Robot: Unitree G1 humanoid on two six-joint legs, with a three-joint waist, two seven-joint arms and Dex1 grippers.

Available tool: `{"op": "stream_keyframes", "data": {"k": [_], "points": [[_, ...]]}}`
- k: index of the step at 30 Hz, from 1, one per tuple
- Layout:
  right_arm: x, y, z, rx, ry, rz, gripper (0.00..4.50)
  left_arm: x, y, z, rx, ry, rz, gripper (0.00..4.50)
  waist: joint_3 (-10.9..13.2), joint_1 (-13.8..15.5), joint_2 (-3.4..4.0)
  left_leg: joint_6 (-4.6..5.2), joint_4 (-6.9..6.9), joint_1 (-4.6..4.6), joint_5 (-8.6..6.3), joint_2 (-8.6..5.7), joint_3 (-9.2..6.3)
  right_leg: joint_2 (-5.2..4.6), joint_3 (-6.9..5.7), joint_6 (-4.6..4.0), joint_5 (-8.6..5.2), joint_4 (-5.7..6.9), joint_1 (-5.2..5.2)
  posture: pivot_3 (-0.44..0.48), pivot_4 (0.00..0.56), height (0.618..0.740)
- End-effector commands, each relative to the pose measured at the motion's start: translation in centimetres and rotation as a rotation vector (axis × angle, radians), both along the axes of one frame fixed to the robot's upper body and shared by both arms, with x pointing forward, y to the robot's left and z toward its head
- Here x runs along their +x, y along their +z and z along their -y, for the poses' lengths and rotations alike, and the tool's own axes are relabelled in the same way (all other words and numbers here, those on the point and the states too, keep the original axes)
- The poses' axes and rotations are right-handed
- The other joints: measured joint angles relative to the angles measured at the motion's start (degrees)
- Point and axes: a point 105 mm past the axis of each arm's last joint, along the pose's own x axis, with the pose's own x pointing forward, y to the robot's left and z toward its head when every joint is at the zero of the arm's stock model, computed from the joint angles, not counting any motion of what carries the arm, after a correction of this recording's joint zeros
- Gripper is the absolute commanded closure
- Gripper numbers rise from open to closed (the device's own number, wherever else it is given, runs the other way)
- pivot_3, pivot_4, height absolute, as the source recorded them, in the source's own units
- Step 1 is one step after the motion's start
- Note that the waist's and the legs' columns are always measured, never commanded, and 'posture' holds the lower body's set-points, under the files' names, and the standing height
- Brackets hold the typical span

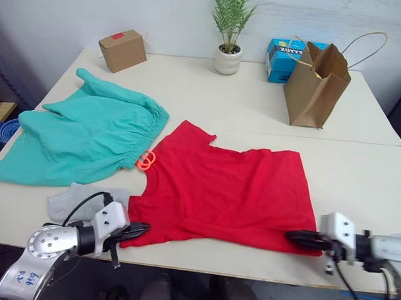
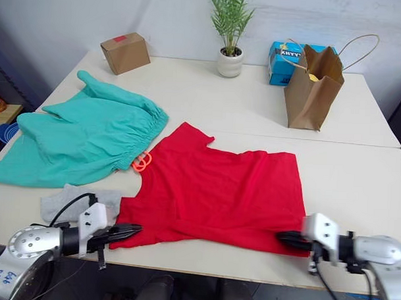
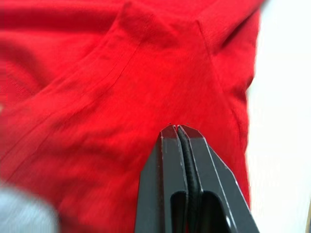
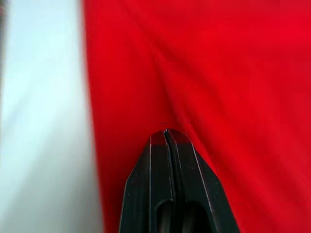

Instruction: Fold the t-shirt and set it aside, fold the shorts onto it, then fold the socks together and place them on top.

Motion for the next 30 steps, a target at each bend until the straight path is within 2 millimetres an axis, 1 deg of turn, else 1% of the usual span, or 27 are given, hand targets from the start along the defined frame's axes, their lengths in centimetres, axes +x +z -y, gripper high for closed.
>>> {"op": "stream_keyframes", "data": {"k": [1, 3, 4, 5, 6, 8, 10, 12, 16, 17, 19, 22, 24, 26, 30], "points": [[-0.1, 2.1, 0.8, 0.027, 0.016, 0.054, 4.5, -0.3, 1.6, -0.2, -0.034, -0.049, 0.051, 4.45, 0.02, -0.06, -0.03, 0.0, -0.02, 0.01, 0.0, 0.03, 0.0, 0.02, -0.01, -0.03, -0.02, 0.02, -0.02, 0.0, 0.15, 0.74], [-0.2, 3.1, 0.5, 0.063, 0.026, 0.073, 4.5, -0.6, 2.9, 0.0, -0.073, -0.079, 0.083, 4.45, 0.04, -0.06, -0.07, -0.02, -0.04, -0.01, 0.01, 0.07, -0.01, 0.05, -0.03, -0.07, -0.04, 0.05, -0.05, 0.0, 0.15, 0.74], [-0.2, 4.1, 0.2, 0.102, 0.02, 0.084, 4.5, -0.8, 3.7, -0.1, -0.087, -0.088, 0.079, 4.45, 0.04, -0.03, -0.06, -0.03, -0.05, -0.03, 0.01, 0.07, -0.01, 0.04, -0.04, -0.08, -0.04, 0.05, -0.07, 0.0, 0.15, 0.74], [-0.5, 4.8, -0.1, 0.121, 0.032, 0.077, 4.15, -0.7, 4.4, -0.4, -0.081, -0.089, 0.104, 4.3, 0.05, 0.01, -0.04, -0.03, -0.04, -0.06, 0.01, 0.06, -0.01, 0.04, -0.04, -0.08, -0.04, 0.05, -0.09, 0.0, 0.15, 0.74], [-1.2, 5.0, -0.6, 0.123, 0.065, 0.043, 3.94, -0.9, 4.9, -0.5, -0.081, -0.093, 0.094, 4.08, 0.06, 0.04, -0.05, -0.03, -0.04, -0.13, 0.01, 0.06, -0.01, 0.03, -0.04, -0.08, -0.04, 0.05, -0.15, 0.0, 0.15, 0.74], [-2.6, 4.8, -1.4, 0.081, 0.145, 0.01, 3.25, -1.2, 5.2, -0.6, -0.026, -0.13, 0.131, 3.55, 0.06, 0.08, -0.05, -0.04, -0.04, -0.18, 0.0, 0.06, -0.06, 0.03, -0.09, -0.07, -0.04, 0.01, -0.17, 0.0, 0.15, 0.74], [-3.5, 4.1, -2.0, 0.054, 0.172, 0.014, 2.54, -2.0, 4.8, -0.5, 0.016, -0.175, 0.123, 2.93, 0.06, 0.12, -0.06, -0.05, -0.1, -0.18, -0.01, 0.05, -0.06, 0.03, -0.09, -0.07, -0.04, -0.07, -0.15, 0.0, 0.15, 0.74], [-4.2, 2.8, -2.5, 0.034, 0.181, 0.003, 1.83, -3.0, 3.7, -0.4, 0.062, -0.213, 0.09, 2.27, 0.07, 0.12, -0.08, -0.02, -0.11, -0.17, -0.07, 0.05, -0.08, 0.02, -0.11, -0.06, -0.04, -0.26, -0.05, 0.0, 0.15, 0.74], [-4.2, 1.3, -2.8, 0.011, 0.147, 0.022, 0.47, -3.2, 2.2, -0.3, 0.105, -0.173, 0.103, 1.07, 0.06, 0.06, -0.12, 0.04, -0.12, -0.19, -0.15, 0.04, -0.08, 0.01, -0.11, -0.03, -0.02, -0.45, 0.01, 0.0, 0.15, 0.74], [-4.1, 1.0, -2.8, 0.008, 0.142, 0.022, 0.06, -3.4, 1.8, -0.1, 0.113, -0.175, 0.086, 0.73, 0.06, 0.07, -0.12, 0.05, -0.11, -0.19, -0.16, 0.04, -0.08, 0.01, -0.1, -0.02, -0.02, -0.45, 0.02, 0.0, 0.15, 0.74], [-3.8, 0.6, -2.7, -0.009, 0.131, 0.03, 0.0, -3.5, 1.1, 0.1, 0.142, -0.186, 0.081, 0.06, 0.06, 0.06, -0.12, 0.06, -0.1, -0.16, -0.16, 0.05, -0.08, 0.01, -0.1, -0.02, -0.02, -0.44, 0.04, 0.0, 0.15, 0.74], [-3.4, 0.5, -2.4, -0.02, 0.117, 0.037, 0.0, -3.3, 0.7, 0.3, 0.148, -0.175, 0.072, 0.01, 0.06, 0.1, -0.12, 0.06, -0.1, -0.14, -0.16, 0.05, -0.08, 0.01, -0.1, -0.03, -0.02, -0.41, 0.06, 0.0, 0.15, 0.74], [-3.3, 0.4, -2.2, -0.024, 0.111, 0.03, 0.0, -2.5, 0.1, 0.1, 0.162, -0.127, 0.055, 0.01, 0.06, 0.16, -0.11, 0.05, -0.13, -0.14, -0.15, 0.06, -0.08, 0.01, -0.11, -0.04, -0.03, -0.42, 0.05, 0.0, 0.15, 0.74], [-3.3, 0.3, -1.8, -0.043, 0.105, 0.037, 0.0, -1.9, 0.0, 0.1, 0.169, -0.109, 0.058, 0.01, 0.04, 0.32, -0.07, 0.06, -0.14, -0.14, -0.15, 0.06, -0.09, 0.0, -0.12, -0.05, -0.03, -0.42, 0.05, 0.0, 0.15, 0.74], [-3.2, 0.6, -1.0, -0.046, 0.08, 0.106, 0.0, -1.9, -0.3, -0.1, 0.173, -0.096, 0.054, 0.01, 0.04, 0.24, -0.06, 0.06, -0.09, -0.13, -0.15, 0.04, -0.09, -0.02, -0.12, -0.03, -0.02, -0.41, 0.09, 0.0, 0.15, 0.74]]}}
